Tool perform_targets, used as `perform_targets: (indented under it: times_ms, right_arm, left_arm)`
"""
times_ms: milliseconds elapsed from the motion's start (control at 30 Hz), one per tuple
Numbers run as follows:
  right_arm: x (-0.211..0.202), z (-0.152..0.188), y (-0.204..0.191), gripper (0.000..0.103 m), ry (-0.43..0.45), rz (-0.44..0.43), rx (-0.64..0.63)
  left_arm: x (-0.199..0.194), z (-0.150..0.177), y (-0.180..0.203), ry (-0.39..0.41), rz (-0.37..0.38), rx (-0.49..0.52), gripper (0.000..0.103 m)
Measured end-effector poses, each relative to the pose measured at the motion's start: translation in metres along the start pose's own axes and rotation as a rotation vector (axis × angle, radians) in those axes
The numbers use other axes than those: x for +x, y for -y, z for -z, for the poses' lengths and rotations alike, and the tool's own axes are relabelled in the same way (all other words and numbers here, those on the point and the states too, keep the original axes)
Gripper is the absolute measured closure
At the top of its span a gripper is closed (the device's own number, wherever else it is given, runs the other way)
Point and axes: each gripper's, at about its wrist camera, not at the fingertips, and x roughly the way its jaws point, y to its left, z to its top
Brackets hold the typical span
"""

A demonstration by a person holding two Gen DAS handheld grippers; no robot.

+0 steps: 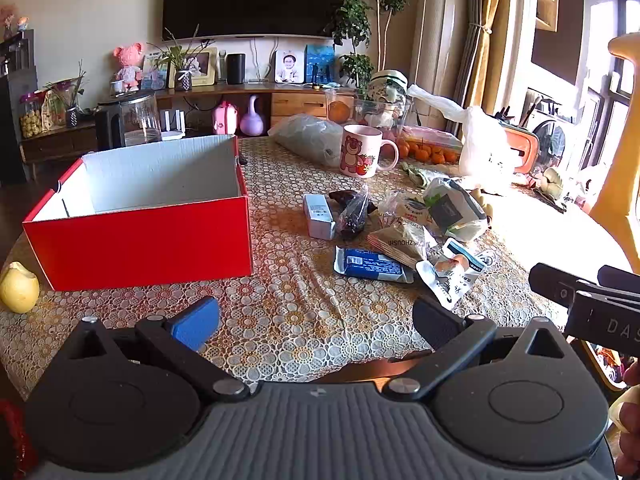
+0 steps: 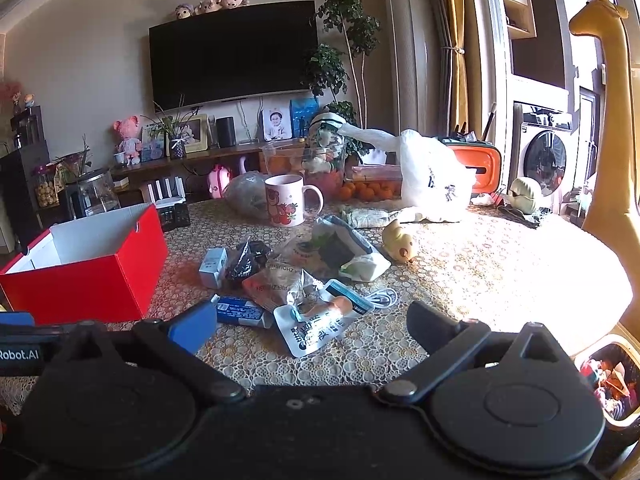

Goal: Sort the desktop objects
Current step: 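Move the left tool toward the blue packet while the right tool nears the white pouch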

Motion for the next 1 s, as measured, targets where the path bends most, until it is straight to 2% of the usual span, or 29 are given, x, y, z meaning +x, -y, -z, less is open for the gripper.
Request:
perform_targets:
  times_ms: [300, 600, 1000]
  right_arm:
    - [0.018, -0.004, 0.007, 0.002, -0.008, -0.012, -0.003]
    - [0.05, -0.008, 0.021, 0.002, -0.038, -0.019, -0.022]
    - [0.105, -0.006, 0.045, 0.002, -0.115, 0.018, -0.051]
  left_arm:
    - [0.016, -0.003, 0.005, -0.001, 0.015, 0.025, 0.0]
    - [0.042, -0.002, 0.02, 0.018, 0.062, 0.095, 0.0]
    - [0.098, -0.004, 0.03, -0.001, 0.028, 0.159, 0.0]
